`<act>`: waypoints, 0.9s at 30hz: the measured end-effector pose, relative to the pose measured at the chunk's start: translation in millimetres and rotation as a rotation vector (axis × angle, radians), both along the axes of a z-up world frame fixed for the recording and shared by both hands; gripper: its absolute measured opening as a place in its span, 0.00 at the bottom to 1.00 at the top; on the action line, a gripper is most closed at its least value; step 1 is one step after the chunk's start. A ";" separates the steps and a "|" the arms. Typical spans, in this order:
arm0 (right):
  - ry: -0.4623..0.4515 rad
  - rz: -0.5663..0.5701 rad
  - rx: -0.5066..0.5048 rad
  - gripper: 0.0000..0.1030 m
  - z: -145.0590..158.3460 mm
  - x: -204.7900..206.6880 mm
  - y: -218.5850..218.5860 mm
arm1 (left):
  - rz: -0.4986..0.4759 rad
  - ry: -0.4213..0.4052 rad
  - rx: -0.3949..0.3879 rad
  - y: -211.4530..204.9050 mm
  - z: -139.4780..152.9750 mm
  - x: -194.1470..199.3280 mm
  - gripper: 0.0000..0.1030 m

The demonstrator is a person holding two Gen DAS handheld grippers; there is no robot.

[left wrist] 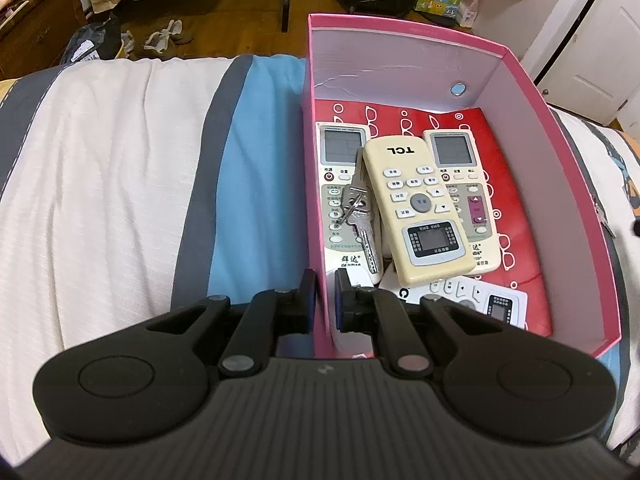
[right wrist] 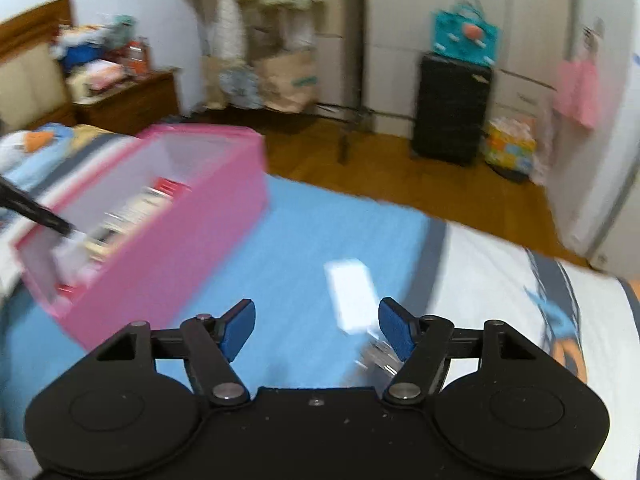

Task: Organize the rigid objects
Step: 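Grasp the silver keys on the bed with the right gripper, then carry the silver keys into the box and open the right gripper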

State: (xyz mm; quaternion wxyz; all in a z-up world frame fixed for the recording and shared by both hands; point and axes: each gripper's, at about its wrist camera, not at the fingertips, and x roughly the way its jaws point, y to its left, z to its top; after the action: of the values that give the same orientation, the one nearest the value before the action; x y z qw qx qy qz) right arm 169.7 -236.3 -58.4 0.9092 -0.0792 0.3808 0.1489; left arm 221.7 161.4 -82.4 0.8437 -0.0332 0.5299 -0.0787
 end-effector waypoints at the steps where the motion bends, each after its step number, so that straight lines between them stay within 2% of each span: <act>1: 0.002 -0.019 -0.024 0.71 -9.0 3.6 -2.7 | 0.000 -0.001 0.002 -0.4 0.1 -0.2 0.07; 6: 0.062 -0.050 -0.014 0.71 -35.6 19.6 -16.1 | 0.004 0.002 0.002 -0.7 0.4 0.1 0.07; 12: 0.127 -0.070 -0.033 0.71 -58.8 41.3 -10.6 | 0.004 0.002 0.003 -0.4 0.5 0.5 0.07; 16: 0.114 -0.082 -0.049 0.73 -66.8 43.3 -5.8 | 0.006 0.001 0.003 -0.7 0.6 0.2 0.07; 18: 0.121 -0.088 -0.040 0.55 -64.0 44.2 -5.9 | 0.004 0.000 0.005 -0.6 0.9 0.2 0.07; 19: 0.118 -0.097 -0.047 0.29 -60.9 43.7 -5.5 | 0.007 0.001 0.003 -0.7 0.9 0.1 0.07; 23: 0.115 -0.143 -0.036 0.28 -54.1 35.9 -6.6 | 0.008 0.001 0.001 -0.3 1.0 -0.3 0.07; 27: 0.073 -0.172 -0.002 0.28 -43.3 24.1 -8.9 | 0.009 0.002 0.000 -0.1 0.8 -0.4 0.07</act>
State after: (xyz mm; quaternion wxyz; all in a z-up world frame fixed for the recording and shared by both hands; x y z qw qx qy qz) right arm 193.8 -245.2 -101.7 0.9041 -0.0415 0.4190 0.0727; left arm 221.3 161.3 -81.6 0.8436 -0.0357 0.5306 -0.0748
